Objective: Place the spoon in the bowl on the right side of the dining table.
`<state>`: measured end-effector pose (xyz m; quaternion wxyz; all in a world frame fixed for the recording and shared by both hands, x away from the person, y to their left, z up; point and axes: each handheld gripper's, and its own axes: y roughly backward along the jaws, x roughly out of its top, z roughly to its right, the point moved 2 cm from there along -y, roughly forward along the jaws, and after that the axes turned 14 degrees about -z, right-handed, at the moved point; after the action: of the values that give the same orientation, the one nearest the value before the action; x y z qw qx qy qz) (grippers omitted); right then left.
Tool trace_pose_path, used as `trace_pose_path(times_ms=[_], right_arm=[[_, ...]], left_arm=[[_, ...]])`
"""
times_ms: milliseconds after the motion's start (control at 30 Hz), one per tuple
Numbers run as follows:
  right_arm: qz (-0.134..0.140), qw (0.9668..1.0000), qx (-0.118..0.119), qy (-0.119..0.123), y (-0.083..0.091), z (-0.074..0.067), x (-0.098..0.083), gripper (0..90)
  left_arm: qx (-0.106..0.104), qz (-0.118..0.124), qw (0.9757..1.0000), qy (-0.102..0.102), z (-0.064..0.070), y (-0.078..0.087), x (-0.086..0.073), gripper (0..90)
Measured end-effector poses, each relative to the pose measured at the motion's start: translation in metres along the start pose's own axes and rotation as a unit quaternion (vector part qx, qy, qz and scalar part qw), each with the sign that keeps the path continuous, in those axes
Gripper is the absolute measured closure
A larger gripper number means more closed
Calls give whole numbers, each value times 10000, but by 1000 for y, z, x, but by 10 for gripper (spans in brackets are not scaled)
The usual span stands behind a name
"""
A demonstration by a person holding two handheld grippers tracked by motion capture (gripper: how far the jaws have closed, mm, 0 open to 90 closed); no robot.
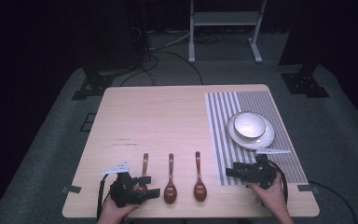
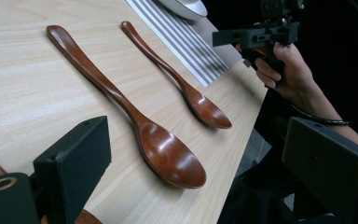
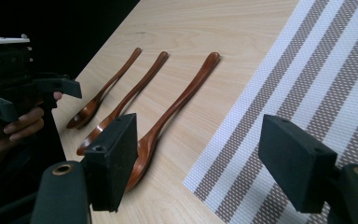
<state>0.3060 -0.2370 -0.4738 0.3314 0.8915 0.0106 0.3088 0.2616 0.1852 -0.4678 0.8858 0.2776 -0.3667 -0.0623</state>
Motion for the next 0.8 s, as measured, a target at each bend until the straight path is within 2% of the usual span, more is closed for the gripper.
trace_pose_path(times_ms=[433, 800], right_arm=[[-172, 9997, 99, 135, -16, -9, 14, 273], [-253, 9994, 118, 221, -22, -15, 23, 274]], left_arm=[[-202, -177, 9996, -87, 9, -13, 1, 66], [-428, -327, 9985, -125, 17, -26, 3, 67]])
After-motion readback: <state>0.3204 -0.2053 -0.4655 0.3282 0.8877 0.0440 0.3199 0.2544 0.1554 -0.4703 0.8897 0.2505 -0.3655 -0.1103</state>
